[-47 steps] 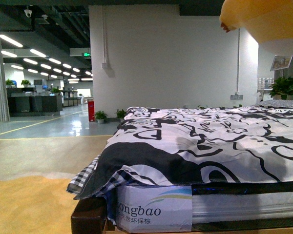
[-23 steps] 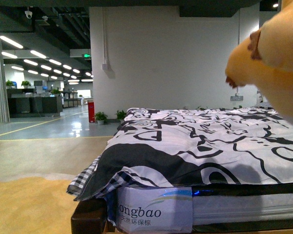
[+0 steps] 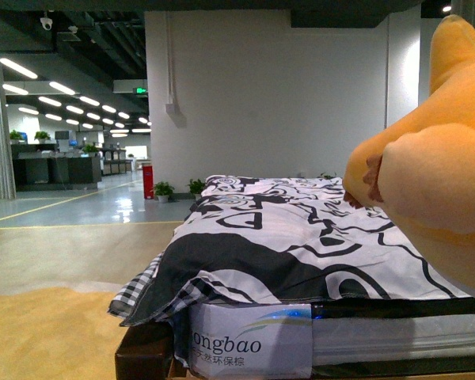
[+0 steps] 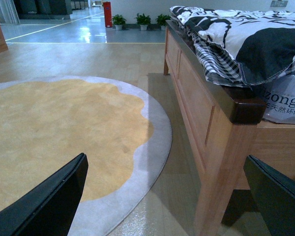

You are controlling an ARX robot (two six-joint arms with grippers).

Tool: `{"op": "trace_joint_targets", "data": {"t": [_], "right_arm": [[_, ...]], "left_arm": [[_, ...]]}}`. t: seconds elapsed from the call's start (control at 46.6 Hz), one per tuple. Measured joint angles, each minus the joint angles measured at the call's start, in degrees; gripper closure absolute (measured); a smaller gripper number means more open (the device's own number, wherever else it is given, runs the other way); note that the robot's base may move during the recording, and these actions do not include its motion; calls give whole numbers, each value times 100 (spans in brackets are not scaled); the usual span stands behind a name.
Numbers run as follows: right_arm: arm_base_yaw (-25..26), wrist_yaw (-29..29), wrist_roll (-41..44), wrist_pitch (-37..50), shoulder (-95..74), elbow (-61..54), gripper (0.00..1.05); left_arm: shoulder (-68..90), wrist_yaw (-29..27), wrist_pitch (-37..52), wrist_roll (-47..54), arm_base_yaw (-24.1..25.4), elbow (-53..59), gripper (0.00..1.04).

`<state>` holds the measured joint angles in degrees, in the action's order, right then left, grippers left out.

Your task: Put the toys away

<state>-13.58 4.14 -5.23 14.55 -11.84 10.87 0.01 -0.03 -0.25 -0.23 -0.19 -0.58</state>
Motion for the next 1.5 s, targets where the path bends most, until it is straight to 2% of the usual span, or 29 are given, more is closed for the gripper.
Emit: {"op": "trace_joint_targets", "data": {"t": [0.107,0.429,0.579,0.815,1.501], "right_arm": [[-17,175,79,-17,144,-236,97],[122,201,92,-120,568,-785,97],[-63,409,94,-125,678,-1005,97],[-326,673,87,-122,789,-1016,97],[-345,697,83,-142,796,-1016,97]], "left_arm": [[0,0,0,0,0,0,6],[0,0,0,0,0,0,6],[0,0,0,0,0,0,6],[0,0,0,0,0,0,6],[0,0,0,0,0,0,6]]}}
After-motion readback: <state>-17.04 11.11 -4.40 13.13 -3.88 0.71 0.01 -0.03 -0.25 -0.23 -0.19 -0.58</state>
